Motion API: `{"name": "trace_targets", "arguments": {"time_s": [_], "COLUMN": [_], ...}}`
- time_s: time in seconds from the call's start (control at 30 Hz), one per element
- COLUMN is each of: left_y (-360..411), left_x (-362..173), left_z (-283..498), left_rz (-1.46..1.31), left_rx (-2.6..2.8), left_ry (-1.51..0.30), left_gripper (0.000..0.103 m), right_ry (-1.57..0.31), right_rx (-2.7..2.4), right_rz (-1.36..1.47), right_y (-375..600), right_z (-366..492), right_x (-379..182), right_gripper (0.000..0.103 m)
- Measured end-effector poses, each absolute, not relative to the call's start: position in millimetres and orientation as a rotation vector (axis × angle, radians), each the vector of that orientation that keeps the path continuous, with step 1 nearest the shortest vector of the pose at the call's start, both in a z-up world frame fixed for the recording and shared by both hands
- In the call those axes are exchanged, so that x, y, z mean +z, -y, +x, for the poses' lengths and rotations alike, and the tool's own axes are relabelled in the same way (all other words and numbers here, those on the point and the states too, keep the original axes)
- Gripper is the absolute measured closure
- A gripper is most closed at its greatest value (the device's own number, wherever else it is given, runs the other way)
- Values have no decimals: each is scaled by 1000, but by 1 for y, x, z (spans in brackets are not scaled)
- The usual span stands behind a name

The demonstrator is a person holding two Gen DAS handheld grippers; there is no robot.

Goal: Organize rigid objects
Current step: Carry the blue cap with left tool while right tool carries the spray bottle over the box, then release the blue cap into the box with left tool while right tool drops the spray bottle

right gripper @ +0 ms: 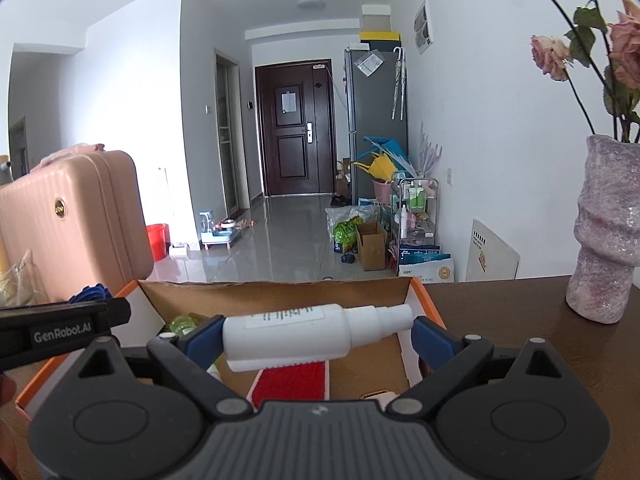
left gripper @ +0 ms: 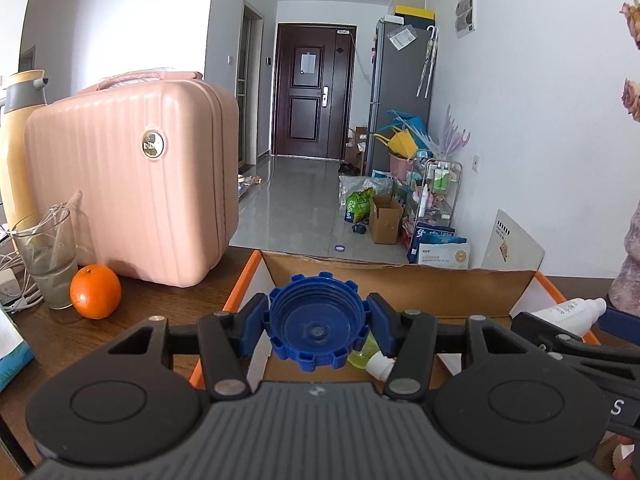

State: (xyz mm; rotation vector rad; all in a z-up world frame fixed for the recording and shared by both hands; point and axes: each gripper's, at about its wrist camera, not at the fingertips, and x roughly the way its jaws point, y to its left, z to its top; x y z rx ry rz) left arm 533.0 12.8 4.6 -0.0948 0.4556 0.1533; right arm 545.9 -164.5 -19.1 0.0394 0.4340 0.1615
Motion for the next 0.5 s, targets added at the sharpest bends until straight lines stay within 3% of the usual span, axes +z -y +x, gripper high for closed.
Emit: {"name": "trace_targets", "arguments": {"time_s": [0.5], "left_y": [-16], "left_x": [-5], "left_z": [552], "left_rz": [-69], "left_rx": [142], "left_ry": [-513], "left_gripper": [48], "right_ry": [-502], "right_rx": [141], "right_rz": [0], "right_y": [161], "right_z": [569], "right_x": [-22], "right_gripper": [5]}}
